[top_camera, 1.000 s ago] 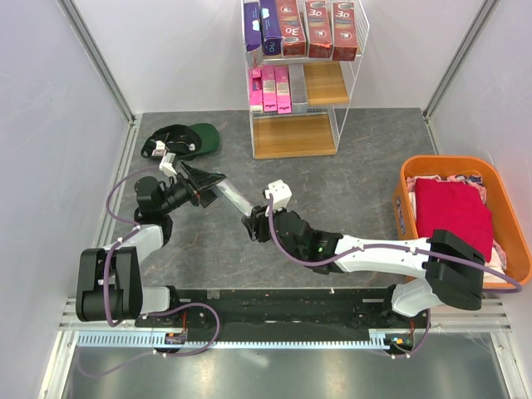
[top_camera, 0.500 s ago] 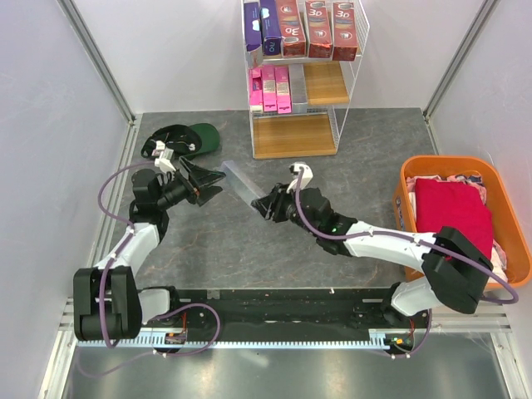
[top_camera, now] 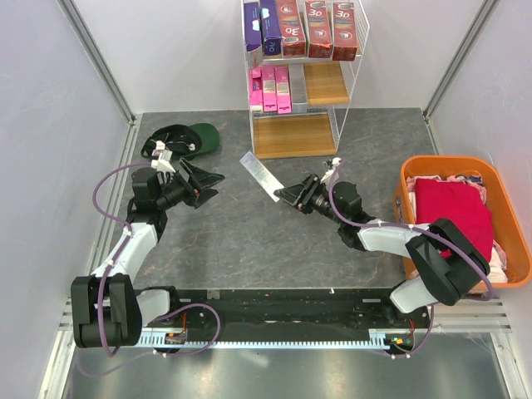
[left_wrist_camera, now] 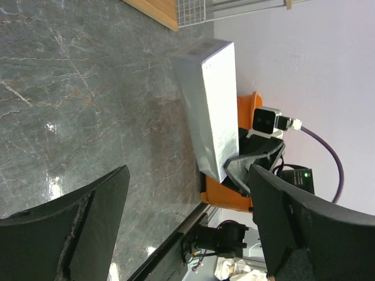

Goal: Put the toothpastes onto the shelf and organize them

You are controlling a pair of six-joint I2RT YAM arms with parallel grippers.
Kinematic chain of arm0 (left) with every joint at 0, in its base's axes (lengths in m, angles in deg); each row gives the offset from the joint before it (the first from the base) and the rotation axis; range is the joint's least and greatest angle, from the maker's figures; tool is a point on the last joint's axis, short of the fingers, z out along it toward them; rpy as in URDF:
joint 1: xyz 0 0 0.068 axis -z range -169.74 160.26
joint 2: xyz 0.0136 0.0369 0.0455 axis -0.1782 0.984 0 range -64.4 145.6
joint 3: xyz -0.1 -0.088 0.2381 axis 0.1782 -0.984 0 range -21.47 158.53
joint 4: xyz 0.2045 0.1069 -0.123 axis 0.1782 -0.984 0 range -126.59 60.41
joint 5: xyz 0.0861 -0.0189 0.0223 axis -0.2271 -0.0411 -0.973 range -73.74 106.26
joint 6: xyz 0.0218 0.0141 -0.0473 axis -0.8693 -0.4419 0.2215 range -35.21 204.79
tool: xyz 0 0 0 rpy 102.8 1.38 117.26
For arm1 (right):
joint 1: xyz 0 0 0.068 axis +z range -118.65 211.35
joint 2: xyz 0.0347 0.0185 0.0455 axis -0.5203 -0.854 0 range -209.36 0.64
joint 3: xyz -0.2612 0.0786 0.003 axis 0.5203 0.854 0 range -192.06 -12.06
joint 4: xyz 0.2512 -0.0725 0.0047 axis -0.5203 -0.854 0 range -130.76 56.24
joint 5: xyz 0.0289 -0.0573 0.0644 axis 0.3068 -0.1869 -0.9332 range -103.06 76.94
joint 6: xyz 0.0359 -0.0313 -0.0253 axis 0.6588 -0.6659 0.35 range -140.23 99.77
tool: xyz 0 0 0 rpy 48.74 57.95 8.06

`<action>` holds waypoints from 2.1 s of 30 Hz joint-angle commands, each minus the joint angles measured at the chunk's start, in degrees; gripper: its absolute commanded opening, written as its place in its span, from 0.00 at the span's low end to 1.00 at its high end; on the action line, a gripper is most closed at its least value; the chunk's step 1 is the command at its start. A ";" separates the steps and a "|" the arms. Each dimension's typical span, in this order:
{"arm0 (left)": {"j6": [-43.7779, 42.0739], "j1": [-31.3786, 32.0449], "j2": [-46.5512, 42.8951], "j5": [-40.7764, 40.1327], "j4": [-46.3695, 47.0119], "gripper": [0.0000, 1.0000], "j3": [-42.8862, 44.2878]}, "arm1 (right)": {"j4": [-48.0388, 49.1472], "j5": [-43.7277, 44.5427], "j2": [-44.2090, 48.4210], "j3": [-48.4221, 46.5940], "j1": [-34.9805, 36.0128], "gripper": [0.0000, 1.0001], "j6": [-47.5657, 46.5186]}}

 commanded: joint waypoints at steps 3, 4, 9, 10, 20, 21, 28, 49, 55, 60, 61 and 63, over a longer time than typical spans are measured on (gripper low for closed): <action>-2.80 -0.20 0.05 -0.77 -0.23 0.89 2.12 | 13.94 -8.06 0.39 1.57 -5.03 0.24 7.42; -2.80 -0.11 0.05 -0.76 -0.23 0.89 2.12 | 13.24 -8.24 0.83 1.49 -5.73 0.24 6.72; -2.98 -0.11 0.67 -0.94 -0.14 0.89 2.04 | 3.07 -7.28 6.89 -2.01 -6.52 0.25 1.45; -2.89 -0.11 0.93 -0.94 -0.05 0.89 2.04 | 1.56 -7.10 7.86 -2.81 -6.61 0.25 -0.21; -2.28 -0.03 1.64 -0.41 0.91 0.89 1.69 | -6.71 -5.87 10.78 -12.74 -9.95 0.26 -2.69; -2.19 -0.02 1.55 -0.50 0.92 0.89 1.68 | -6.80 -5.87 10.33 -14.32 -10.39 0.26 -2.08; -2.01 -0.02 1.72 -0.15 1.09 0.89 1.51 | -2.76 -7.62 2.96 -21.79 -16.10 0.26 5.29; -1.49 -0.02 2.69 0.38 2.14 0.89 0.98 | 4.45 -5.43 -16.29 -37.97 -25.25 0.27 19.64; -1.49 -0.02 2.87 0.38 2.23 0.89 0.98 | 2.60 0.10 -16.66 -38.16 -25.51 0.27 18.76; -1.49 -0.02 2.95 0.55 2.50 0.89 0.98 | -0.55 5.91 -15.16 -36.30 -25.25 0.29 17.18; -1.40 -0.02 2.95 0.47 2.50 0.89 0.98 | -1.08 6.08 -15.51 -36.65 -25.07 0.30 17.00; -1.31 -0.02 3.04 0.47 2.67 0.89 0.81 | -2.32 6.78 -15.95 -37.45 -24.55 0.31 17.08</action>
